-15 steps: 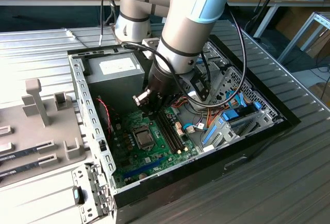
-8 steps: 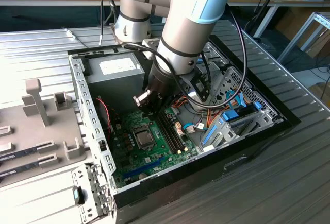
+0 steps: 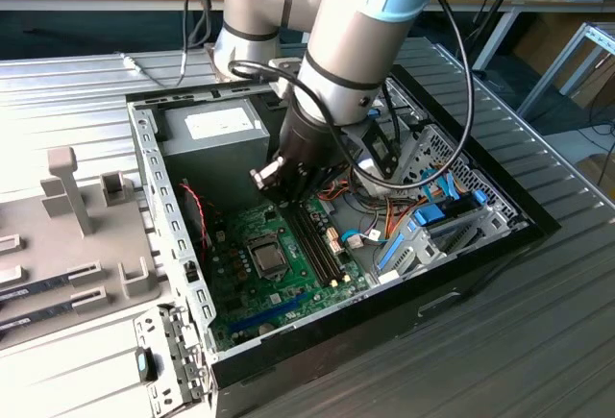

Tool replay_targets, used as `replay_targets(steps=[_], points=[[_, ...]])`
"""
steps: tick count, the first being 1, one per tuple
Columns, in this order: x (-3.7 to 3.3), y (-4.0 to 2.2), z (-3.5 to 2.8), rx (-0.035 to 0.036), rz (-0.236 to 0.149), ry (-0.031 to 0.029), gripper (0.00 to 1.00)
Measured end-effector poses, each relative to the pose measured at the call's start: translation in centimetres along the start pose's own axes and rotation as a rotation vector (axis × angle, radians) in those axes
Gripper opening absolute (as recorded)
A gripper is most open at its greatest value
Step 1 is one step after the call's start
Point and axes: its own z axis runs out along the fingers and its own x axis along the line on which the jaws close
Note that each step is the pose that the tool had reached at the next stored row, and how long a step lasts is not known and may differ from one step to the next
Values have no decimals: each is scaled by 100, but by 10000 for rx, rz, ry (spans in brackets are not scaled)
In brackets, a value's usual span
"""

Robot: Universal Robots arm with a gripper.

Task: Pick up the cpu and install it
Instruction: 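Install the first cpu locking lever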

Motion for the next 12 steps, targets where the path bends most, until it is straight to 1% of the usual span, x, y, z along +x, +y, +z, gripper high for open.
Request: replay_targets(steps=[3, 4, 5, 7, 8, 9, 12], points=[[7, 7, -94, 0, -1, 0, 10], [5, 20, -102, -3, -1, -1, 10], [-2, 71, -104, -1, 0, 1, 10], [-23, 229, -102, -2, 0, 9, 10], [-27, 261, -98, -7, 0, 16, 10], [-30, 279, -90, -16, -1, 23, 10], [-37, 294, -35, -24, -1, 67, 10]])
